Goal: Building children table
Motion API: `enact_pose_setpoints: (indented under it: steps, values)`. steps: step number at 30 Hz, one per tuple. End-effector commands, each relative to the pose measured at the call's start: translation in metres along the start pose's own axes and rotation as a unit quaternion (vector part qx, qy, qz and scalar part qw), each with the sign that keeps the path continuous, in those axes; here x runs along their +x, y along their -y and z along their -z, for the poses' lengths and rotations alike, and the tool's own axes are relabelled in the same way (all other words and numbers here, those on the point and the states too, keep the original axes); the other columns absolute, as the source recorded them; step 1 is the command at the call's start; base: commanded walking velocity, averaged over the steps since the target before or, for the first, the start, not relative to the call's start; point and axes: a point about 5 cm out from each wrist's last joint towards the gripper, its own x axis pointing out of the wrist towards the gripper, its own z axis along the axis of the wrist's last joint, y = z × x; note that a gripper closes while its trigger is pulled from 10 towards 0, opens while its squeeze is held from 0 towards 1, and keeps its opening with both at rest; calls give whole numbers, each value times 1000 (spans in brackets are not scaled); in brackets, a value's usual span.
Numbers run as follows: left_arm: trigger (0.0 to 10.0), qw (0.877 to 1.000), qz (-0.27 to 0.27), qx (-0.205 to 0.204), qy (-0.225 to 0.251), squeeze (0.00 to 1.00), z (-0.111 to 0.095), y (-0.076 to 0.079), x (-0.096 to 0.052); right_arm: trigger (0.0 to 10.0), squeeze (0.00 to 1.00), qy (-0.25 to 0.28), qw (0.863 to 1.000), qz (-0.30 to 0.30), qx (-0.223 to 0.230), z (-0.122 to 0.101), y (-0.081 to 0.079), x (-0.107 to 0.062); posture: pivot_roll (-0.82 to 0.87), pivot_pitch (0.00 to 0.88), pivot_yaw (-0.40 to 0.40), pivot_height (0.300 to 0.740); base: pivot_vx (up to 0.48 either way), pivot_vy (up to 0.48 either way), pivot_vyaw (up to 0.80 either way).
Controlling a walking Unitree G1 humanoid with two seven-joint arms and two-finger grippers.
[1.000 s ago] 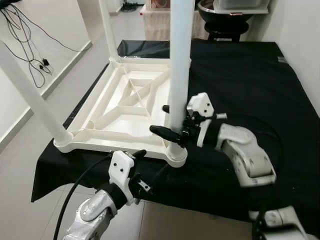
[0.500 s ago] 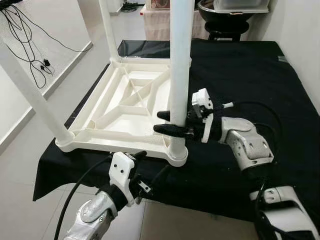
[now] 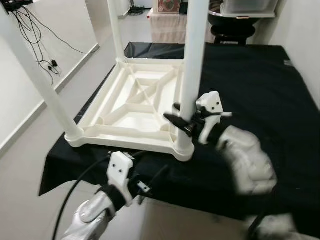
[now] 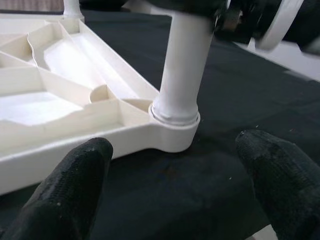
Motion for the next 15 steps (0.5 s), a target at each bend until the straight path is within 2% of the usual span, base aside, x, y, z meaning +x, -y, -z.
enact_pose_setpoints:
  steps: [1, 2, 6, 12, 13, 14, 15]
  values:
    - [10000, 1000, -3, -2, -9, 0, 2, -3, -2, 0, 0, -113, 993, 28, 0, 41, -7, -13, 8, 170, 42, 740, 0, 0, 0]
    - [10000, 1000, -2, -3, -9, 0, 2, -4, -2, 0, 0, -116, 993, 15, -8, 43, -14, -12, 4, 165, 46, 740, 0, 0, 0]
    - [10000, 1000, -4, -1, -11, 0, 4, -3, -2, 0, 0, -110, 994, 21, -8, 39, -8, -3, 20, 157, 36, 740, 0, 0, 0]
    - [10000, 1000, -14, 2, -9, 0, 4, -4, -3, 0, 0, -114, 993, 1, -9, 34, -20, -1, 24, 150, 30, 740, 0, 0, 0]
    - [10000, 1000, -15, 2, -9, 0, 4, -4, -3, 10000, 0, -111, 994, -8, -2, 33, -23, 0, 28, 145, 30, 740, 0, 0, 0]
    - [10000, 1000, -15, 2, -9, 0, 4, -4, -3, 10000, 0, -111, 994, -8, -2, 33, -23, 0, 28, 145, 30, 740, 0, 0, 0]
    - [10000, 1000, -16, 2, -10, 0, 5, -5, -3, 10000, 0, -94, 995, -14, 35, 27, -26, 4, 27, 140, 32, 740, 0, 0, 0]
